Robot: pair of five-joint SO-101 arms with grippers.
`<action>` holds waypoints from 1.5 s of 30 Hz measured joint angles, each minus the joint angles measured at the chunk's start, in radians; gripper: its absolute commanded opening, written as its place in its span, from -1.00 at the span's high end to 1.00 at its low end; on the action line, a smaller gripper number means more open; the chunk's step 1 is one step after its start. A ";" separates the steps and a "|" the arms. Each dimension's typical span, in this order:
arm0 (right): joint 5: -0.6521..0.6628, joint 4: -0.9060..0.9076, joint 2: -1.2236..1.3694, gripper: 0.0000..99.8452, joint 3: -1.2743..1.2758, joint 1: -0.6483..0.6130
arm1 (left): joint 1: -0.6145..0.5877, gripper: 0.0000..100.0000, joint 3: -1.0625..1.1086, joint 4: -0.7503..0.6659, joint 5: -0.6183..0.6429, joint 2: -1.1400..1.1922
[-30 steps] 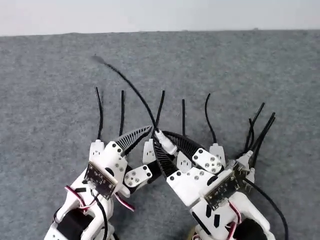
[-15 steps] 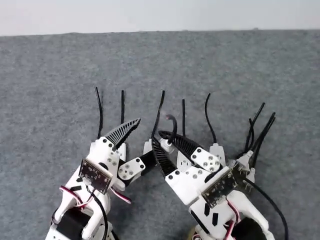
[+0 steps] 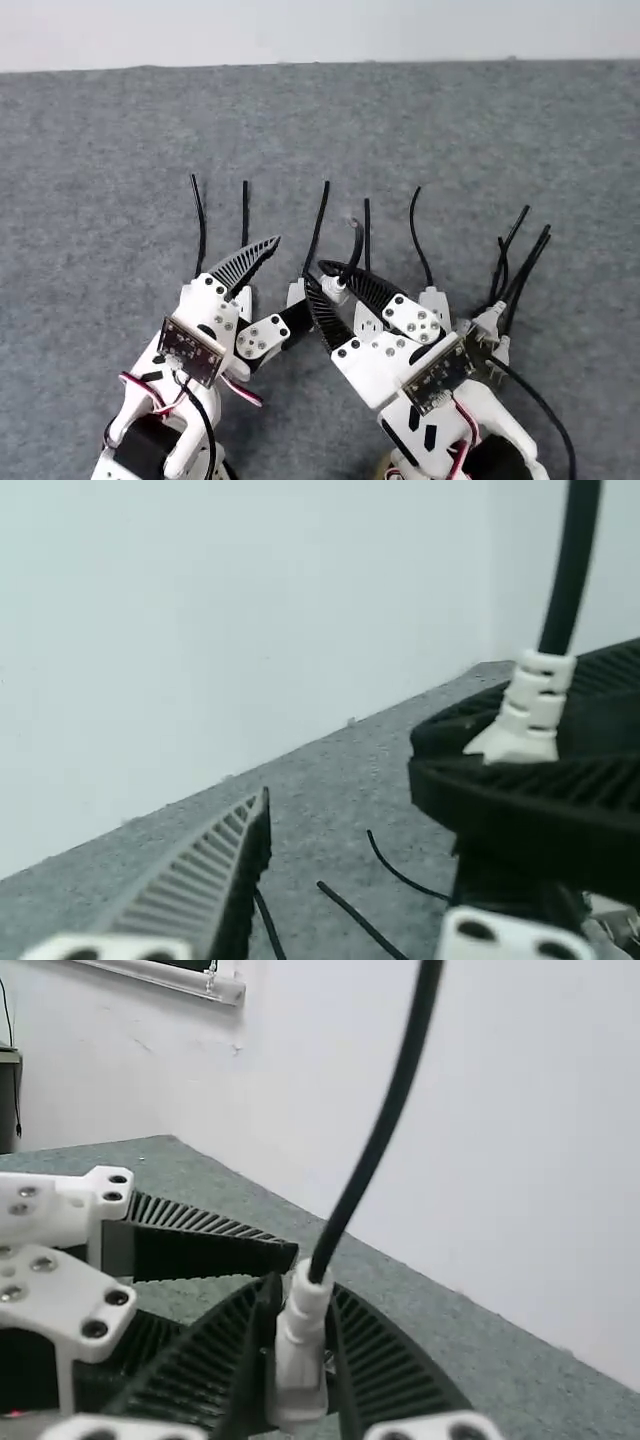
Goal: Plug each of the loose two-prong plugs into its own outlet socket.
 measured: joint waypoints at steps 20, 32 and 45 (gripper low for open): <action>0.005 0.009 -0.018 0.98 0.002 0.015 | -0.170 0.46 -0.005 -0.009 0.002 -0.012; 0.005 0.018 -0.018 0.98 0.003 0.020 | -0.175 0.46 -0.003 -0.012 0.002 0.000; 0.005 0.018 -0.018 0.98 0.003 0.020 | -0.175 0.46 -0.003 -0.012 0.002 0.000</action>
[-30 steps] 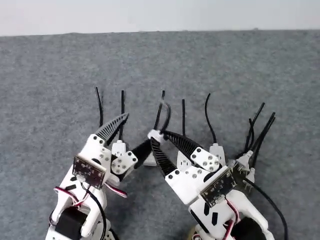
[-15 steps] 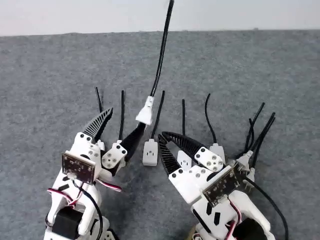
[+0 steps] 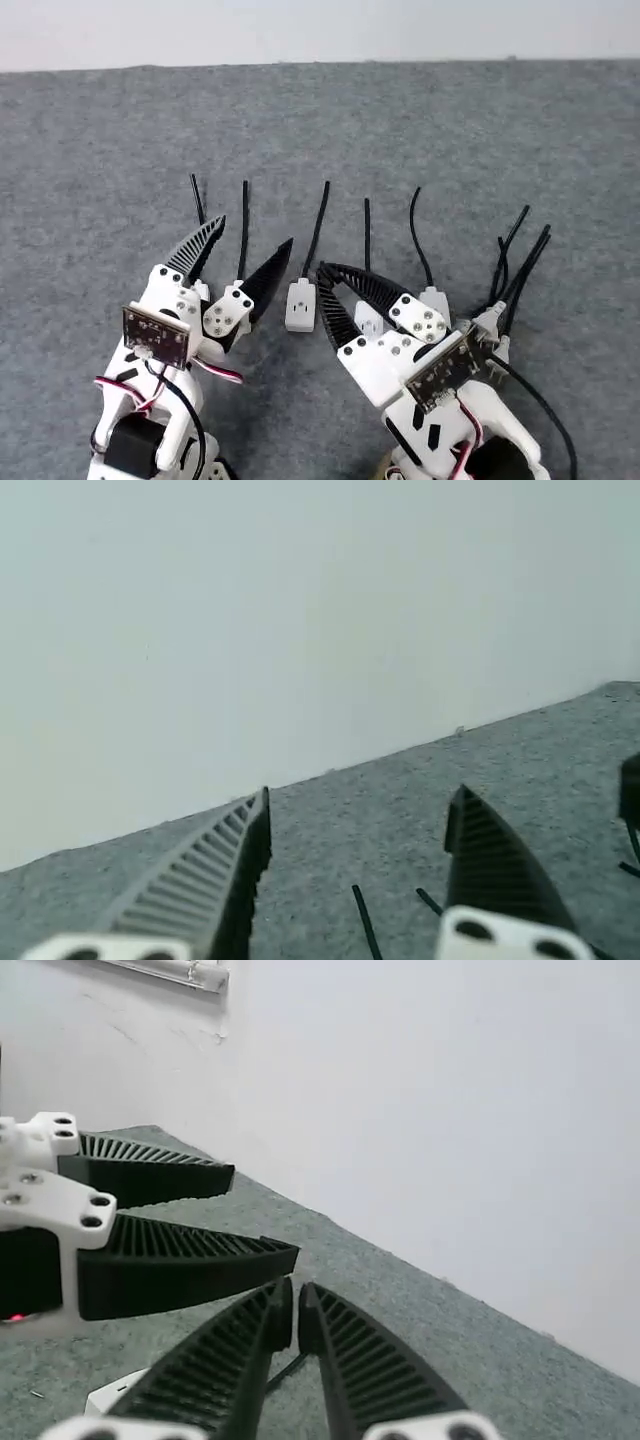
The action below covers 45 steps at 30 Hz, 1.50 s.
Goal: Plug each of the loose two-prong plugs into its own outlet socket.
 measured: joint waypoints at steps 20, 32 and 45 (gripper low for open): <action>0.000 0.000 0.000 0.98 0.000 0.000 | 0.000 0.46 0.000 0.000 0.000 0.000; 0.000 -0.009 0.000 0.98 0.025 0.000 | 0.000 0.46 0.000 0.000 0.000 0.000; 0.000 -0.193 0.008 0.87 0.199 0.048 | 0.000 0.46 0.127 -0.178 0.000 0.000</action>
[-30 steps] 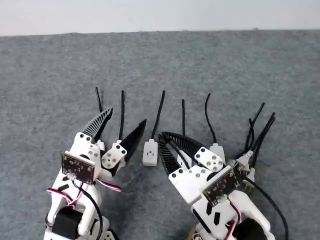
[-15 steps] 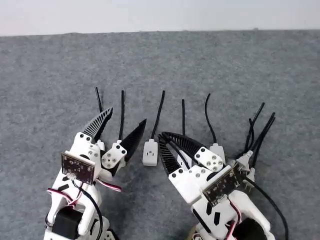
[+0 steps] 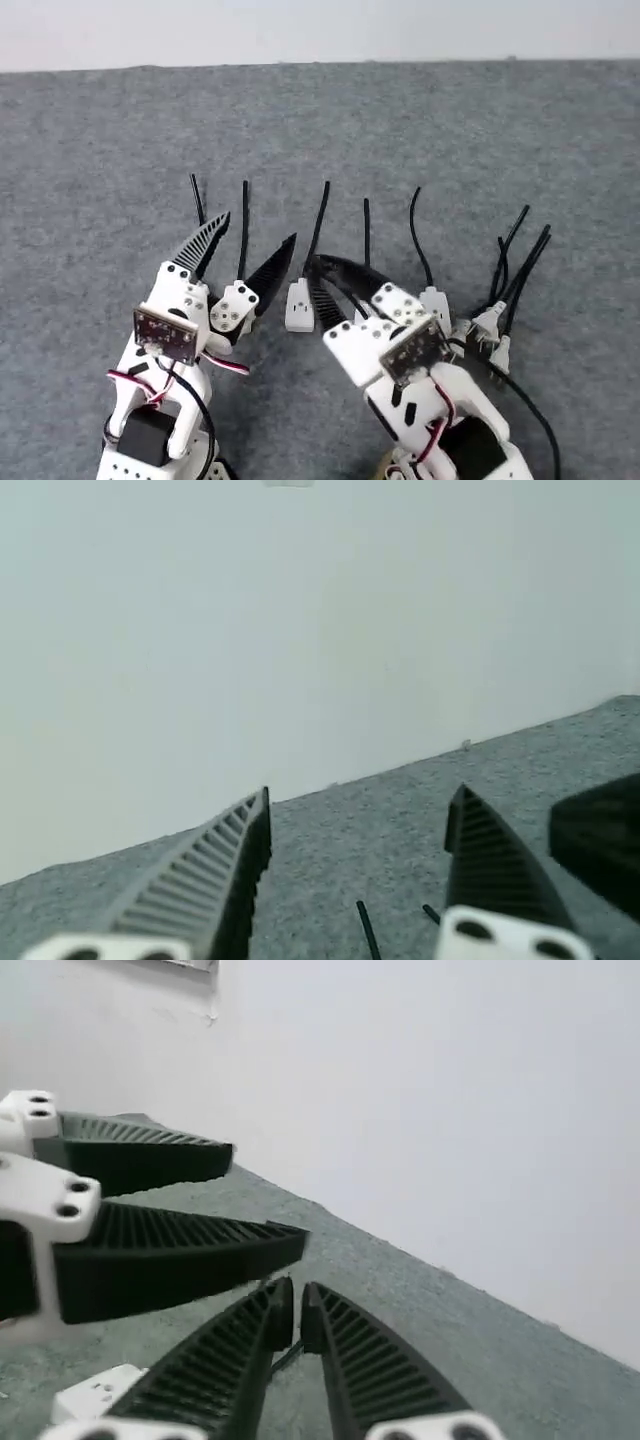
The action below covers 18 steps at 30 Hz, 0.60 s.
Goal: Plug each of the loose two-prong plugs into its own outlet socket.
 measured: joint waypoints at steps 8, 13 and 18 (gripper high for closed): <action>-0.020 0.132 0.218 0.86 -0.190 0.262 | 0.000 0.46 0.100 -0.103 -0.025 0.002; -0.020 0.222 0.476 0.86 -0.252 0.408 | 0.000 0.46 0.109 -0.124 -0.051 0.003; -0.020 0.282 0.677 0.86 -0.253 0.563 | 0.006 0.46 0.115 -0.127 -0.066 0.003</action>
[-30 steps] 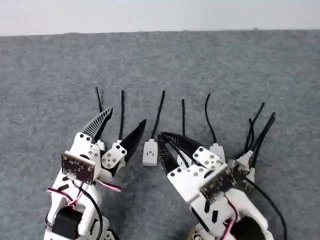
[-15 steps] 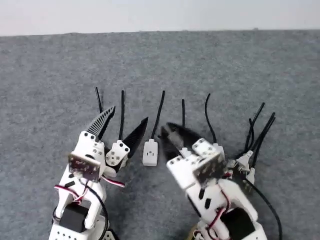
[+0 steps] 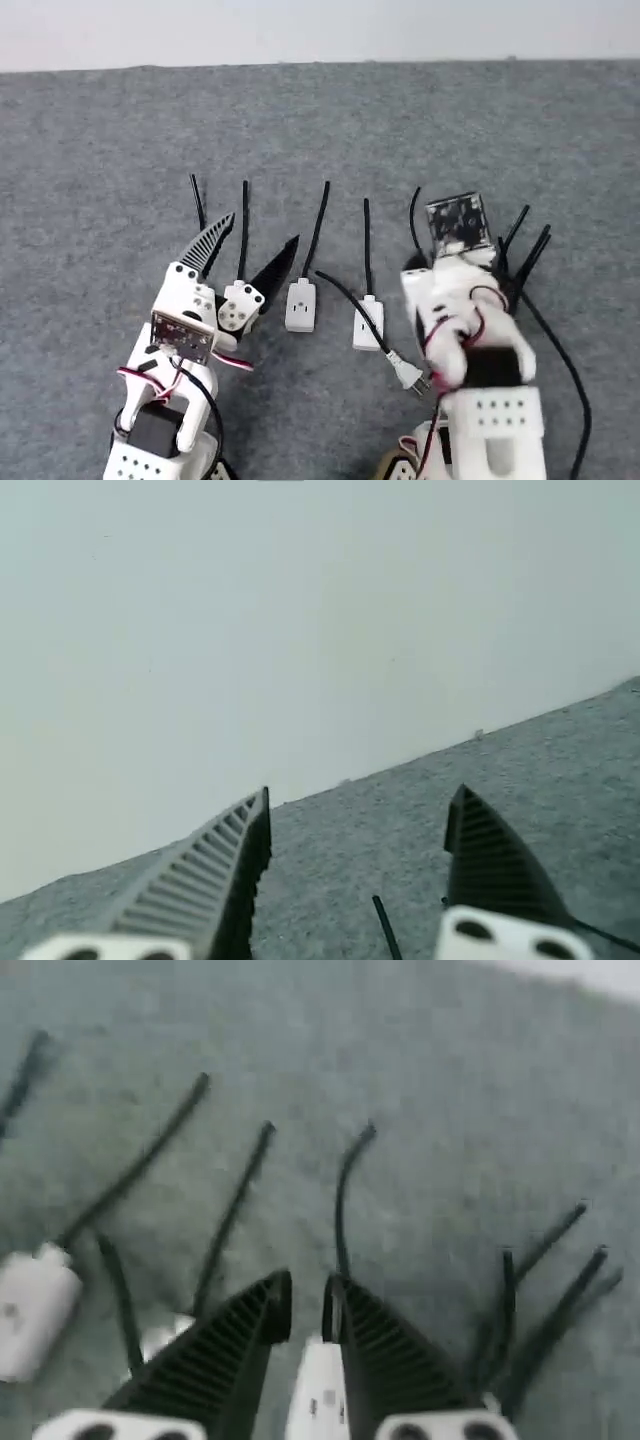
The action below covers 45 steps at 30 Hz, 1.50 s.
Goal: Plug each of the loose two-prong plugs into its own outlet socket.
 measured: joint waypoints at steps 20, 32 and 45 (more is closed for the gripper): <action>0.157 0.126 0.224 0.60 0.020 0.411 | 0.043 0.46 0.021 0.006 -0.032 0.000; 0.166 0.126 0.241 0.61 0.064 0.462 | 0.109 0.46 0.021 0.043 -0.071 0.000; 0.166 -0.035 0.468 0.61 0.127 0.470 | 0.109 0.46 -0.199 0.002 -0.071 0.531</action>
